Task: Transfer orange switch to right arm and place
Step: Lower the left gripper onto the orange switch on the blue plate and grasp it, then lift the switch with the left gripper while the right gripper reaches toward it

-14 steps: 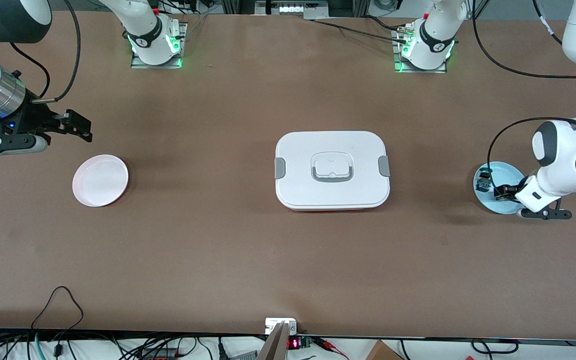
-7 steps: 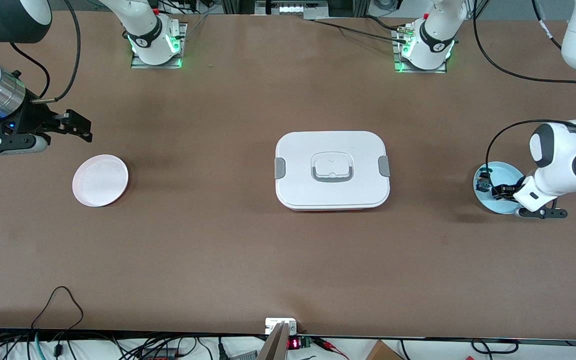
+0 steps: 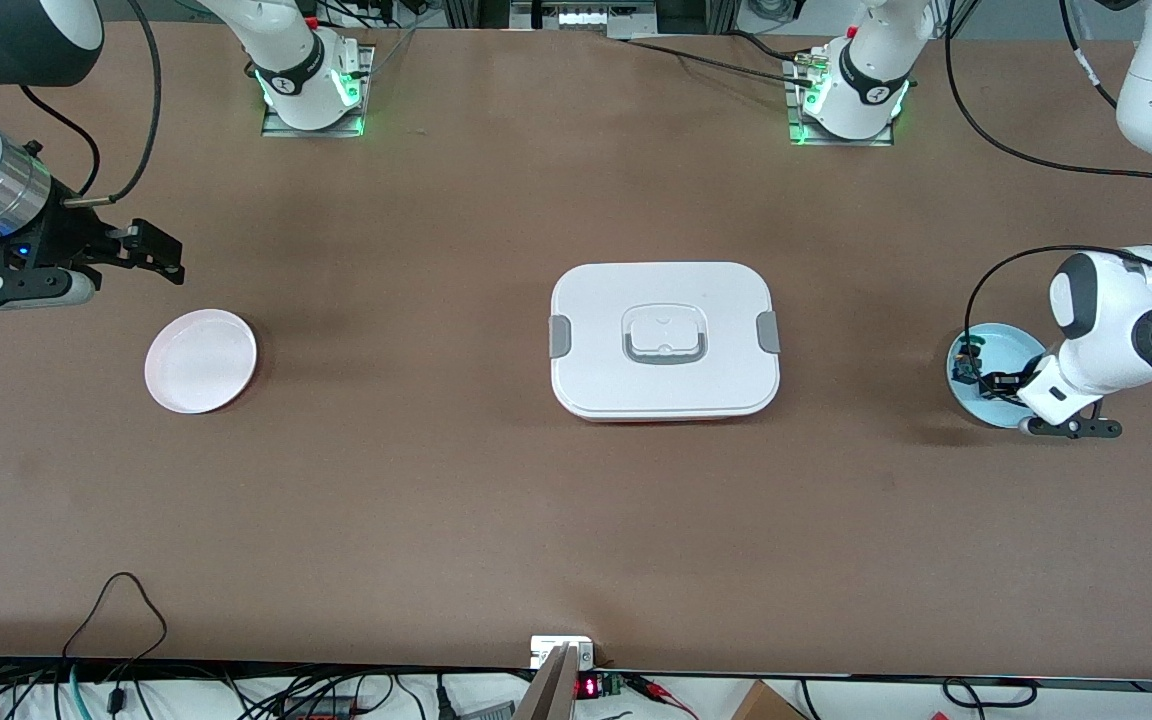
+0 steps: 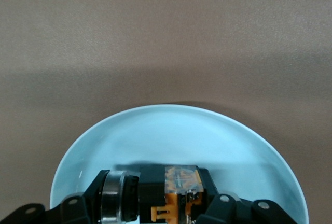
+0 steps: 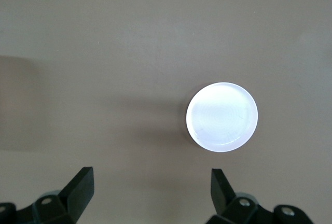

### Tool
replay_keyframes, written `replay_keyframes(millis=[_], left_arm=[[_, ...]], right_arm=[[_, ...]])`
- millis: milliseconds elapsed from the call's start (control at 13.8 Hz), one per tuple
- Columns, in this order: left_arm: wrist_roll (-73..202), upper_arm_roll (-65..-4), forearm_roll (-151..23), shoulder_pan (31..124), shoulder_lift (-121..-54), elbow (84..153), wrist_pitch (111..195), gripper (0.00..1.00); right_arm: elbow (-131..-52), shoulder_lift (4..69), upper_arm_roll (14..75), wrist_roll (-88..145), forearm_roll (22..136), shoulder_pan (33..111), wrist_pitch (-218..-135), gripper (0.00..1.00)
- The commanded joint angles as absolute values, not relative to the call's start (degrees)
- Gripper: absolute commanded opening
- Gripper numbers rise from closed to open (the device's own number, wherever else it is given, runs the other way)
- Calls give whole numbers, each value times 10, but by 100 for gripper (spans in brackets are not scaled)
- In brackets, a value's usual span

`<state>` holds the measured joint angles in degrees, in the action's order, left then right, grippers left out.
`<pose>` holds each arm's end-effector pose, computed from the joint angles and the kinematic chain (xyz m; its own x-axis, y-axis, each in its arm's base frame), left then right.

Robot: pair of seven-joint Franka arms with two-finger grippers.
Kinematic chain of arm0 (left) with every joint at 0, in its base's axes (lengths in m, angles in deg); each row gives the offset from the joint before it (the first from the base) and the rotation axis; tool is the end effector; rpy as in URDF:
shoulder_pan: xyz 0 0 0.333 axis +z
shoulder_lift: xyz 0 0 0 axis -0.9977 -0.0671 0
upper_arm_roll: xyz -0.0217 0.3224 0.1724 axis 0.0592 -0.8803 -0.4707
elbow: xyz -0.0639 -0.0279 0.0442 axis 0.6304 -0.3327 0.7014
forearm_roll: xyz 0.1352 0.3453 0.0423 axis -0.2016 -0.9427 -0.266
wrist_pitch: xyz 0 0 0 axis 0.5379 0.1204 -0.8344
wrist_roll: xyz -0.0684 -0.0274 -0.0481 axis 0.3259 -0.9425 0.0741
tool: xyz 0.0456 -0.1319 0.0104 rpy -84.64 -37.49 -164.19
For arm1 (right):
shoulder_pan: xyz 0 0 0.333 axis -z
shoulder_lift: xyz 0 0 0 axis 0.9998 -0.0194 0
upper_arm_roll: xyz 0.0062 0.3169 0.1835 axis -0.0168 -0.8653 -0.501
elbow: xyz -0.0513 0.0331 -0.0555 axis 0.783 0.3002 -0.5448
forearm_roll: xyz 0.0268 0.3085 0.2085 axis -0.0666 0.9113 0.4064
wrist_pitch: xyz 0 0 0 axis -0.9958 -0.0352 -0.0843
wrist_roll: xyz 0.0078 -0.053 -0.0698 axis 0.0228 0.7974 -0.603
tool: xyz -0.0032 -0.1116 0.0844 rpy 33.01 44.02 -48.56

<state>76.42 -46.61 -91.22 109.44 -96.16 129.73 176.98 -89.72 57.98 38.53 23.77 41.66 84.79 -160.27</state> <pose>0.6001 0.1967 0.1968 0.9958 -0.0224 -0.0887 -0.0325 -0.9930 -0.1137 0.5528 0.0436 0.5778 0.9961 0.0877 -0.0072 0.0878 -0.9961 0.0038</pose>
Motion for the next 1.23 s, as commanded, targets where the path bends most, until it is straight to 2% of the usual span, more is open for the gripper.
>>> replay_keyframes(millis=[0,72,145,290,580,870,1014,1159], left_arm=[[783,-462,-926,1101,-952,1291,1745,27],[819,-461,-926,1101,-944,1290,1734,19],[857,-457,-926,1101,-932,1286,1724,16],[884,-454,-926,1098,-928,1244,1662,14],[912,-394,-914,1100,-926,1151,1447,14],[954,-352,-771,1101,-920,1119,1321,11],[1010,-335,-694,1101,-911,1115,1284,10],[1177,-301,-636,1108,-914,1110,1293,18]], right_arm=[[-891,578,384,235,422,851,-1597,100],[-890,578,384,237,421,850,-1600,100],[-886,577,384,237,418,849,-1602,100],[-875,576,383,236,418,845,-1601,100],[-866,562,382,236,423,842,-1597,100],[-866,548,381,243,432,839,-1620,100],[-866,533,381,244,426,834,-1619,100],[-872,519,381,251,422,819,-1612,100]])
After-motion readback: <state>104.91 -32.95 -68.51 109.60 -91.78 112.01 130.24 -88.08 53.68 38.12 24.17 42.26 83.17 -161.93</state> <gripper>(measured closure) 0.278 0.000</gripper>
